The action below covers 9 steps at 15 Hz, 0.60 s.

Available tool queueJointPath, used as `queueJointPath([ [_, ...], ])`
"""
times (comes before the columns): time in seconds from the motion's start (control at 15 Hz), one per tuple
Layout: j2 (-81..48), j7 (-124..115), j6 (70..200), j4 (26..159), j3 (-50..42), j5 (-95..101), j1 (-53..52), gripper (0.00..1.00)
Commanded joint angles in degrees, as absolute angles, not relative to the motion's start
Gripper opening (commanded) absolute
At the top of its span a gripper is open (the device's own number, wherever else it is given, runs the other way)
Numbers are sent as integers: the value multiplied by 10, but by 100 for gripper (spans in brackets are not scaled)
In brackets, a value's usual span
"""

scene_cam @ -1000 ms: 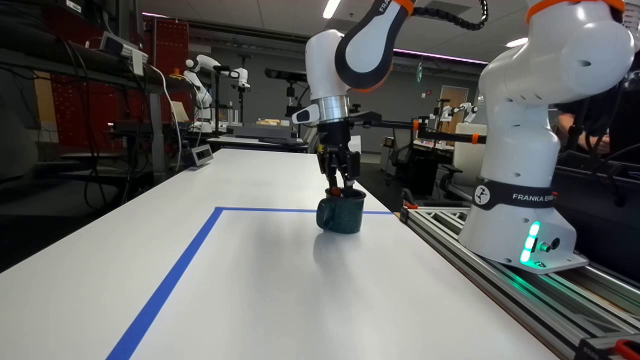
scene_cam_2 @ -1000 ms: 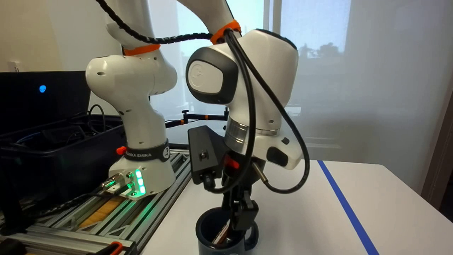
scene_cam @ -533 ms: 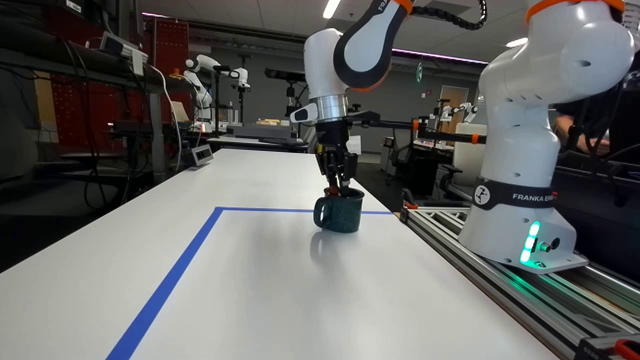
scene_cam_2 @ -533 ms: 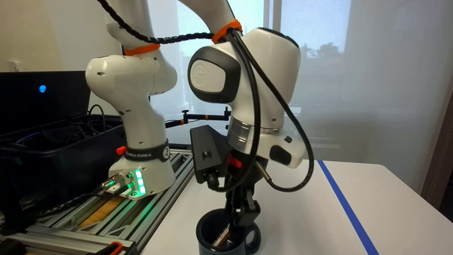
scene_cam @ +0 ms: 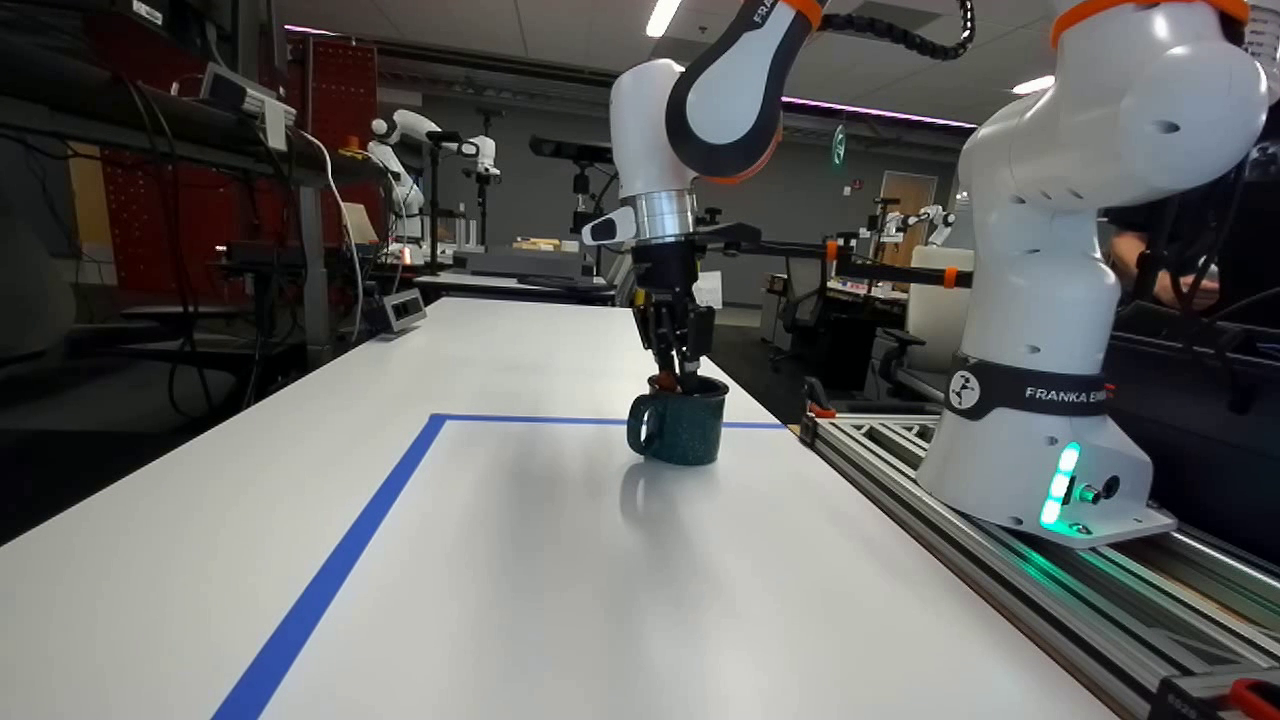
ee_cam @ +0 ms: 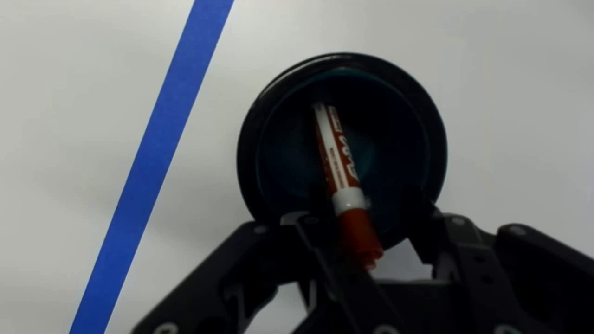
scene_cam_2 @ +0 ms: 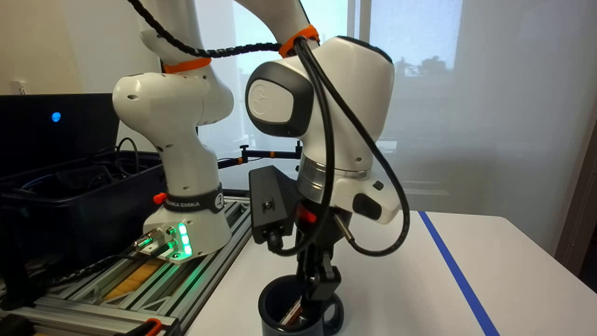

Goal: Put the marker onto the table

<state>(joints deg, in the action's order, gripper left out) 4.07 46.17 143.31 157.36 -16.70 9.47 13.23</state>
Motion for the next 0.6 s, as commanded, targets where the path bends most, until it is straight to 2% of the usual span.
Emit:
queueJointPath([
  [0.0, 35, 478, 1438, 1574, -170, 82, 139, 45],
  [0.13, 36, 480, 1435, 1574, -172, 82, 141, 53],
  [0.2, 39, 482, 1433, 1574, -173, 79, 142, 50],
  [0.27, 39, 483, 1433, 1574, -175, 78, 144, 56],
  [0.47, 40, 486, 1432, 1574, -181, 77, 151, 56],
  [0.53, 38, 487, 1433, 1574, -182, 77, 153, 53],
])
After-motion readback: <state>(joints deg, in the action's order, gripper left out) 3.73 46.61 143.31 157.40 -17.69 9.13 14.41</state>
